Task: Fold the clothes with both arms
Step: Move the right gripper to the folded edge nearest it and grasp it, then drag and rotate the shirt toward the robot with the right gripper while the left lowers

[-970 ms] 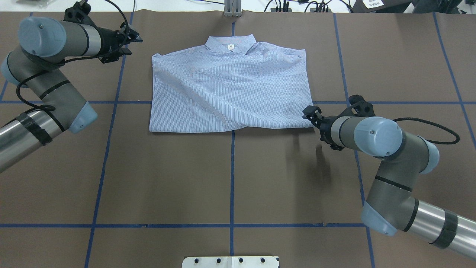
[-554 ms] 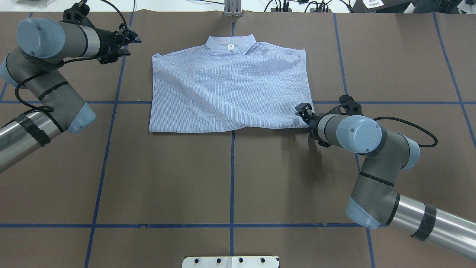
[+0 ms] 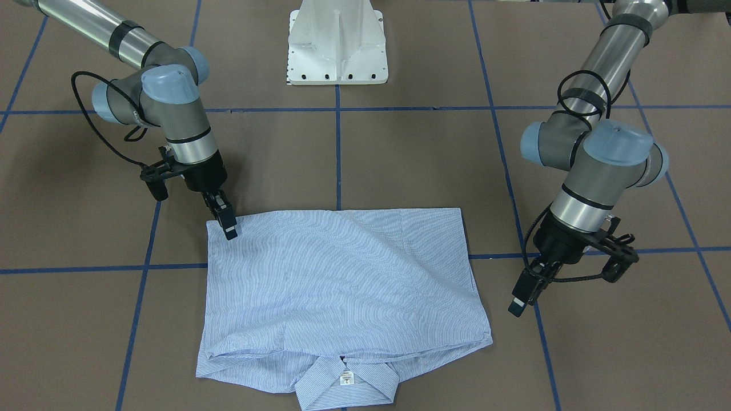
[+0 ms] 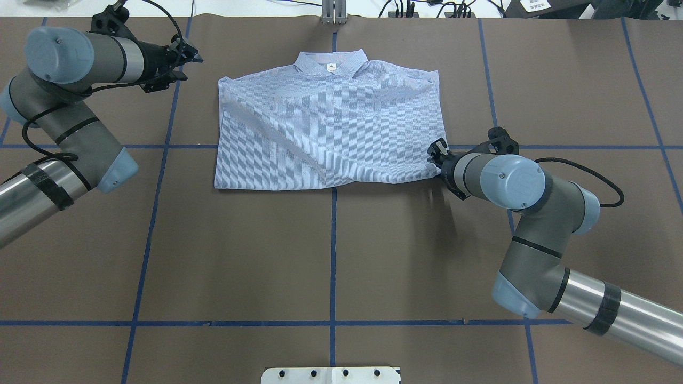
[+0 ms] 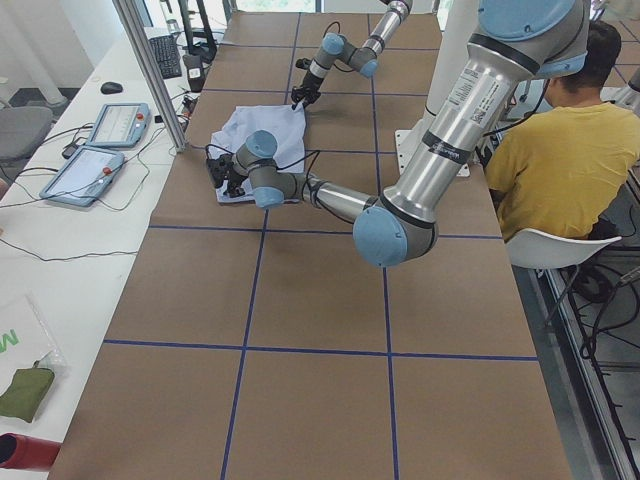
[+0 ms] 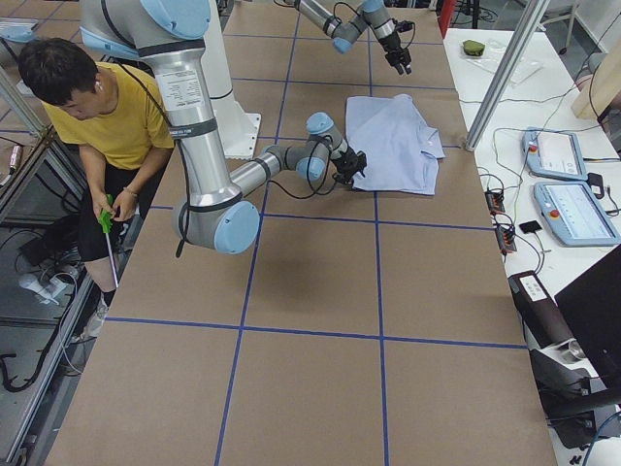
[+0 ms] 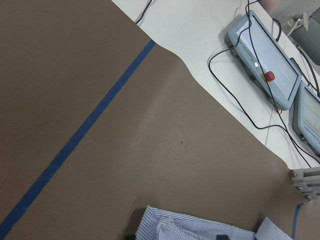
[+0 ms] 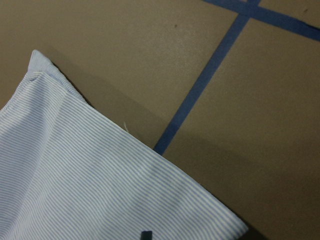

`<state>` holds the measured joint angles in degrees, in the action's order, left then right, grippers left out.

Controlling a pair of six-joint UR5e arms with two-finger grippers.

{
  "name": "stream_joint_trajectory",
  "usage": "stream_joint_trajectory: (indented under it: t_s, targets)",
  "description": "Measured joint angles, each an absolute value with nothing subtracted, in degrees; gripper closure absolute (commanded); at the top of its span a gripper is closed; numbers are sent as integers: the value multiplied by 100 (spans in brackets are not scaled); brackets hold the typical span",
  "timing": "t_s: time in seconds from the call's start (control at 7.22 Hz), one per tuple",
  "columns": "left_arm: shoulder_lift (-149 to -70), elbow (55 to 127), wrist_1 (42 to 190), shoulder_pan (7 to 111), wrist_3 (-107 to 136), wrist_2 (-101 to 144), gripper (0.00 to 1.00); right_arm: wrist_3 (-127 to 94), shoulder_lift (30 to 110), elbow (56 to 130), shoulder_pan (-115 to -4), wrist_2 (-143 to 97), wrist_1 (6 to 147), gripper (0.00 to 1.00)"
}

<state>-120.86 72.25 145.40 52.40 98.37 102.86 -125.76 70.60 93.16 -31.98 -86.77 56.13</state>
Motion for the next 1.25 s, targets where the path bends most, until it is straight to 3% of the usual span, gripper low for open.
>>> stream_joint_trajectory:
  t_s: [0.28,0.42,0.83,1.25]
  targets:
    - [-12101,7250,14543,5231,9852,10289,38,-12570,7327,9636,-3181,-8724,5640,100]
    - [-12107,7358,14537,5215,9894,10299,38,-12571,7757,10188,-3014,-8765,5649,100]
    - [-11710,8501,14468,4552,10625,10380,36,-12657,8590,11907,-1623,-8838,6273,100]
    - [-10936,9391,14448,3740,11111,10357,32,-12819,8715,12358,-335,-8850,6528,100]
